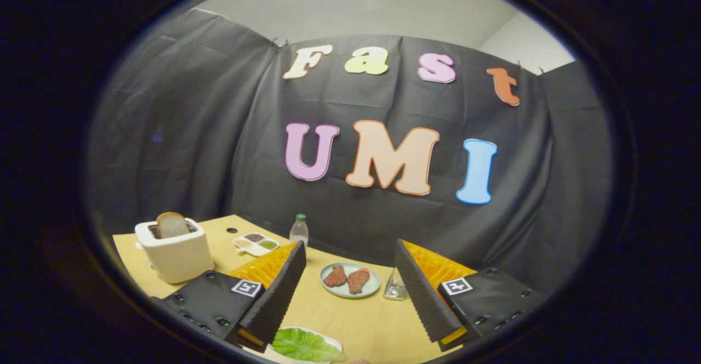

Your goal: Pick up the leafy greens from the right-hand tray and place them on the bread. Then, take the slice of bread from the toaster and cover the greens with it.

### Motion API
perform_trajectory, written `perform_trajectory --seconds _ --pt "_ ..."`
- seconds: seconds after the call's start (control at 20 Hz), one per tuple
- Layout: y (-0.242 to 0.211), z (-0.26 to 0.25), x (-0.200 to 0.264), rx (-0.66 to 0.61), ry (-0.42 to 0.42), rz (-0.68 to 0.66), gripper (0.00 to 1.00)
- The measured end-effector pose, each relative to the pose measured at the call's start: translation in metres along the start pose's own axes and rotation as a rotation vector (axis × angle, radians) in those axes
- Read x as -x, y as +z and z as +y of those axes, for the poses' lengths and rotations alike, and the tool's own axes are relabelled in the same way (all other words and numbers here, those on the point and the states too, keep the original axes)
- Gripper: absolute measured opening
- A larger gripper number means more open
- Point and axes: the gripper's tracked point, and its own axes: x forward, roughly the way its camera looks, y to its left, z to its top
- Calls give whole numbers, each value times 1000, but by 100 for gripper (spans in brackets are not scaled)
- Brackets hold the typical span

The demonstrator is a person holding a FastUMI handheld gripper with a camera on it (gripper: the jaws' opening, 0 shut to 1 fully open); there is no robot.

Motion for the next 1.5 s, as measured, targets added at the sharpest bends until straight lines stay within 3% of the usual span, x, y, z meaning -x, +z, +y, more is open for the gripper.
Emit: perform_trajectory --seconds 0.5,1.5 --pt "-71 34 -6 136 275 201 100" --pt "-237 79 -2 288 640 574 99"
